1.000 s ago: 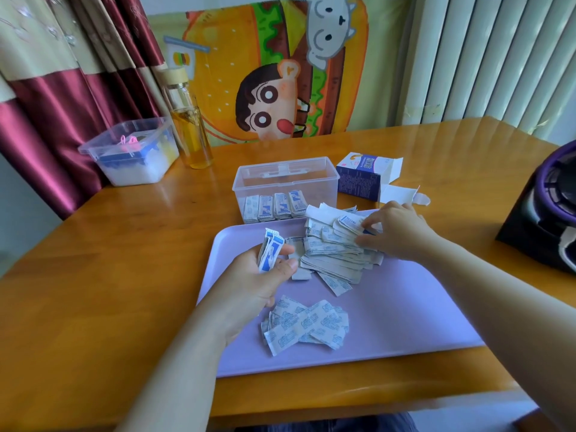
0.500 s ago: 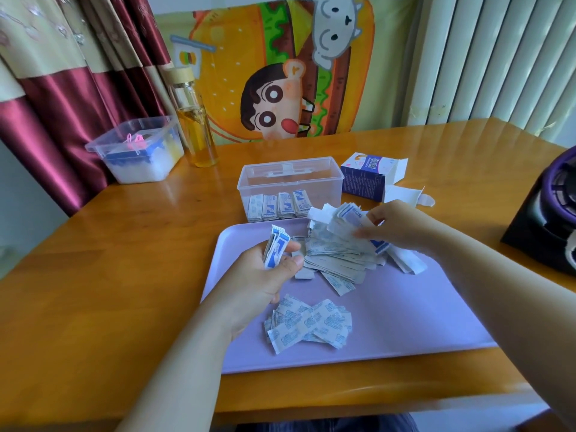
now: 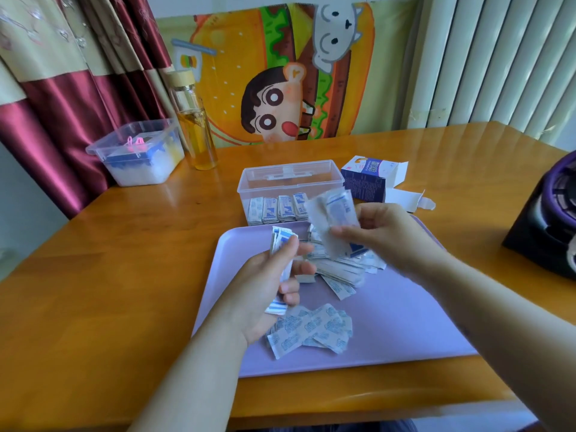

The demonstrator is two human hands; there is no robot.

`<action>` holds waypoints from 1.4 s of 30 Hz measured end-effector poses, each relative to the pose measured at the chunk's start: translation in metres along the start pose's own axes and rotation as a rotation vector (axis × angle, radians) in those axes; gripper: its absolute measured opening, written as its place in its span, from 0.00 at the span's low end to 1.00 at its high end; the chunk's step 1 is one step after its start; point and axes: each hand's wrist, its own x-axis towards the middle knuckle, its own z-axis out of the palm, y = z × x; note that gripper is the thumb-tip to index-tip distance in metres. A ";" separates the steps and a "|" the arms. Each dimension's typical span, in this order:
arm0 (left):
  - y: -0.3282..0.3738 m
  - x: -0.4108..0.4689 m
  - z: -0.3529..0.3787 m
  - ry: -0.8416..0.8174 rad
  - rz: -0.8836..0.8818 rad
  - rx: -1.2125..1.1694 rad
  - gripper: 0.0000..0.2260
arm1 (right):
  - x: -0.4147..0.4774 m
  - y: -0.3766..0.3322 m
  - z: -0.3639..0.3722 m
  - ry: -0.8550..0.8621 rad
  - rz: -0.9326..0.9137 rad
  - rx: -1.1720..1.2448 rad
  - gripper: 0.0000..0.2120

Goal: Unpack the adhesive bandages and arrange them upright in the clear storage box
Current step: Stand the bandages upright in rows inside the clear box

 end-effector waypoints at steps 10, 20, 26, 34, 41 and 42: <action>0.002 -0.006 -0.002 -0.173 -0.096 -0.028 0.12 | -0.019 0.006 0.008 0.192 -1.064 -0.874 0.08; -0.001 -0.002 0.001 -0.060 -0.055 -0.066 0.14 | -0.023 0.006 0.004 0.198 -1.006 -0.788 0.06; -0.001 -0.001 -0.003 0.073 -0.013 -0.150 0.04 | -0.023 0.009 -0.002 0.243 -0.992 -0.806 0.10; -0.003 0.004 -0.003 0.171 0.098 -0.222 0.05 | -0.024 -0.007 0.017 0.018 0.082 0.285 0.09; -0.014 0.005 0.010 0.075 0.131 -0.121 0.13 | -0.024 -0.001 0.038 0.003 0.245 0.550 0.16; -0.015 0.005 0.011 0.068 0.141 -0.102 0.12 | -0.025 -0.001 0.040 -0.012 0.263 0.560 0.15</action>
